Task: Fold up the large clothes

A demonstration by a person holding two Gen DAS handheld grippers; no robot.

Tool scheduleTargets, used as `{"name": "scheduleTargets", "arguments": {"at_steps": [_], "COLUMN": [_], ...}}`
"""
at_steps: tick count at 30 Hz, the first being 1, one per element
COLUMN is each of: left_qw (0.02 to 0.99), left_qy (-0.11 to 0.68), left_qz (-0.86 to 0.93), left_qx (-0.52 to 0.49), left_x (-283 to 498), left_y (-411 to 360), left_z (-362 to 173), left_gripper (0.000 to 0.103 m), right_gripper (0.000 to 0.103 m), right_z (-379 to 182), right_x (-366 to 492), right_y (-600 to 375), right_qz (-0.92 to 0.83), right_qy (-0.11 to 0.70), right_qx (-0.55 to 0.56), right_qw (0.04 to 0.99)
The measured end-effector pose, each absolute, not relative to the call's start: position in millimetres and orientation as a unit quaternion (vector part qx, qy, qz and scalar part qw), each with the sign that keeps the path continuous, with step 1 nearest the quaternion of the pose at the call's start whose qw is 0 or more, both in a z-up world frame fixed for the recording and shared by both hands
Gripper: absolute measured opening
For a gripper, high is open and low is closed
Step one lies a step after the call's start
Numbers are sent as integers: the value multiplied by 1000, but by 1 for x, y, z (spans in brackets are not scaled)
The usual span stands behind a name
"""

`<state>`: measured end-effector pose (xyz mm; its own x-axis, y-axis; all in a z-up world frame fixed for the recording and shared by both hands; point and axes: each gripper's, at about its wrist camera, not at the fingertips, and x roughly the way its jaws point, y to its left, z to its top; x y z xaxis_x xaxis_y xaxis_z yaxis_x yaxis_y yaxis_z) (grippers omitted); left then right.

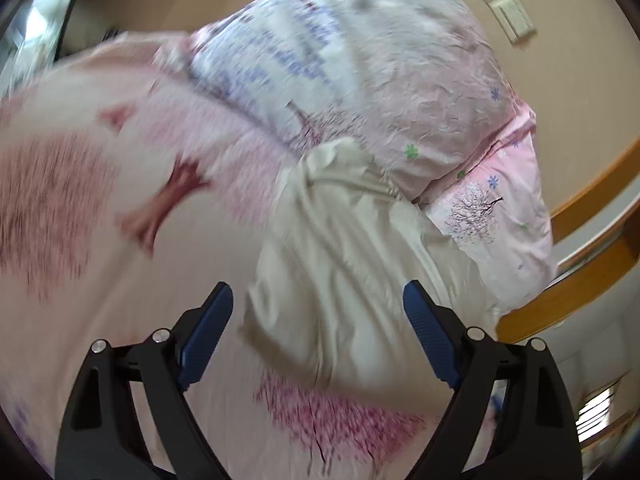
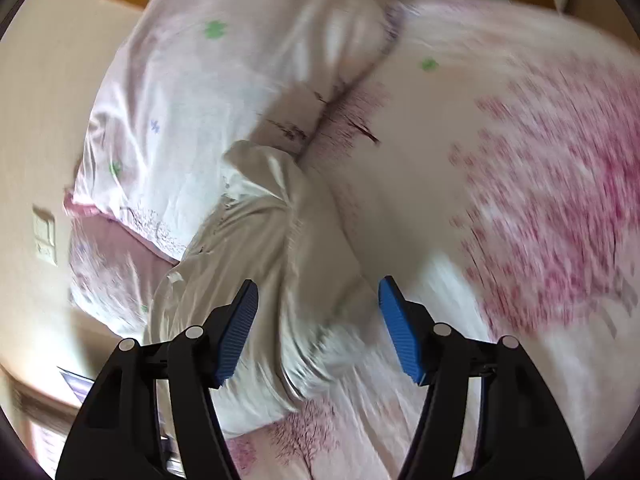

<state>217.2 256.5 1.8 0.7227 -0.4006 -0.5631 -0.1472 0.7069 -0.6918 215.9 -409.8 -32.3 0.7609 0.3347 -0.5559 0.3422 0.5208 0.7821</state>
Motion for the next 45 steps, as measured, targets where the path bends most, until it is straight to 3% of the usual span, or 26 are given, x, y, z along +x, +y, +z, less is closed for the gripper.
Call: {"name": "scheduleTargets", "arguments": {"at_steps": [5, 12, 16, 18, 21, 24, 26, 29, 36, 45], "left_qw": [821, 811, 808, 801, 787, 775, 762, 765, 782, 782], "left_qy": [353, 363, 364, 362, 364, 348, 333, 319, 282, 255], "left_qz": [-92, -88, -76, -70, -62, -67, -79, -99, -118, -83], "left_qx": [-438, -451, -457, -472, -495, -523, -549, -550, -543, -563], "left_x": [202, 213, 223, 229, 236, 241, 242, 240, 195, 99], "left_y": [252, 227, 217, 217, 221, 229, 236, 241, 271, 316], "left_z": [-17, -26, -31, -37, -50, -57, -62, -58, -34, -45], "left_gripper": [87, 87, 87, 86, 77, 58, 39, 24, 21, 21], "right_gripper": [65, 71, 71, 66, 53, 38, 31, 26, 25, 25], "right_z": [-55, -75, -83, -86, -88, -83, -78, -68, -45, -57], "right_x": [218, 230, 236, 237, 238, 237, 235, 229, 193, 146], "right_y": [-405, -398, -396, -396, -394, -391, -389, -384, -357, -318], "right_qz": [29, 42, 53, 55, 59, 69, 77, 92, 161, 220], "right_qy": [357, 344, 332, 327, 319, 305, 298, 289, 300, 344], "right_qx": [545, 588, 602, 605, 603, 594, 586, 574, 529, 477], "right_qw": [758, 731, 725, 724, 728, 741, 750, 761, 778, 779]}}
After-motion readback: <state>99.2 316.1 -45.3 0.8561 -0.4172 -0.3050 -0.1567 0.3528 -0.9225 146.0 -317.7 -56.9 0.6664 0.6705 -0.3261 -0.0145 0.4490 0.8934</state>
